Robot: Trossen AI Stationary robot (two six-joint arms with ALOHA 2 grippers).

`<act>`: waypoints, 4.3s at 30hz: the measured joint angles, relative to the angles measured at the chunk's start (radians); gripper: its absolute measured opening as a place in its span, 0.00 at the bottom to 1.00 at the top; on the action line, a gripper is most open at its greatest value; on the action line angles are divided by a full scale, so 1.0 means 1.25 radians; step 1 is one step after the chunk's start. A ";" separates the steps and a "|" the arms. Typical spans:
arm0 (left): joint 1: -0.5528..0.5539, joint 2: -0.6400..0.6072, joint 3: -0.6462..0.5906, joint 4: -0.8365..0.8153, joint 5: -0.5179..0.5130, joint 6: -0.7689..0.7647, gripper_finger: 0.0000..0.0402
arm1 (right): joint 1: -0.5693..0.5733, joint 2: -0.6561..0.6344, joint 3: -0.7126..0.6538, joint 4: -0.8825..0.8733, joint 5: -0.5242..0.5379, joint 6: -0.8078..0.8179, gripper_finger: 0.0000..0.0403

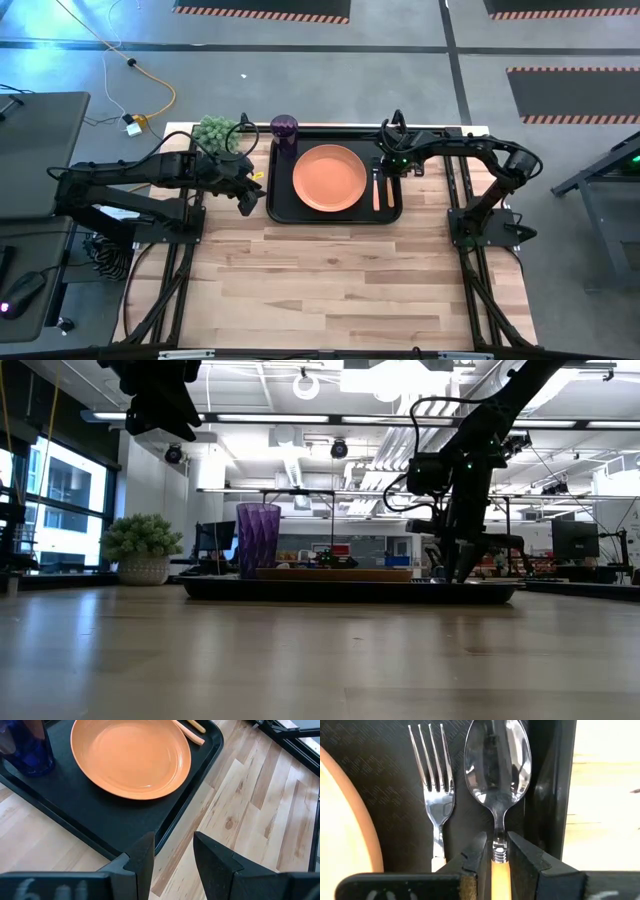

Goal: Pick and place plate/cup/fork/spoon on tray
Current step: Put the orange spoon to the right side of the orange fork on the black serving tray, then return to Home Position

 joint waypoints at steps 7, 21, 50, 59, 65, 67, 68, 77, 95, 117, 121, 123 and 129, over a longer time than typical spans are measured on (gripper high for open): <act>0.000 0.000 0.000 0.000 0.000 0.000 0.31 | 0.000 0.000 0.000 0.000 -0.016 0.005 0.17; -0.001 -0.127 0.000 0.070 0.000 0.093 0.31 | 0.053 -0.191 0.088 -0.082 0.042 0.006 0.17; -0.027 -0.741 -0.522 0.478 0.112 0.277 0.31 | 0.489 -0.306 0.108 0.408 0.259 -0.029 0.17; -0.027 -0.750 -0.686 0.589 0.141 0.217 0.31 | 0.509 -0.329 0.108 0.494 0.218 -0.142 0.17; -0.027 -0.737 -0.734 0.659 0.139 0.168 0.31 | 0.497 -0.457 0.107 0.494 0.196 -0.305 0.17; -0.027 -0.737 -0.734 0.668 0.136 0.175 0.30 | 0.487 -0.516 0.107 0.488 0.185 -0.362 0.17; -0.027 -0.737 -0.734 0.668 0.134 0.174 0.30 | 0.482 -0.548 0.107 0.477 0.176 -0.387 0.17; -0.027 -0.737 -0.734 0.640 0.126 0.111 0.30 | 0.460 -0.824 0.107 0.149 0.219 -0.496 0.17; -0.027 -0.737 -0.734 0.640 0.125 0.083 0.30 | 0.460 -1.186 -0.495 0.537 0.005 -0.516 0.17; -0.026 -0.737 -0.733 0.640 0.124 0.381 0.30 | 0.460 -1.227 -0.710 0.692 0.008 -0.483 0.17; -0.027 -0.737 -0.733 0.640 0.124 0.372 0.30 | 0.460 -1.227 -0.711 0.644 0.008 -0.469 0.17; -0.026 -0.737 -0.733 0.640 0.124 0.357 0.30 | 0.460 -1.226 -0.711 0.620 0.008 -0.457 0.17; -0.027 -0.737 -0.733 0.640 0.124 0.356 0.30 | 0.460 -1.227 -0.711 0.568 0.008 -0.461 0.17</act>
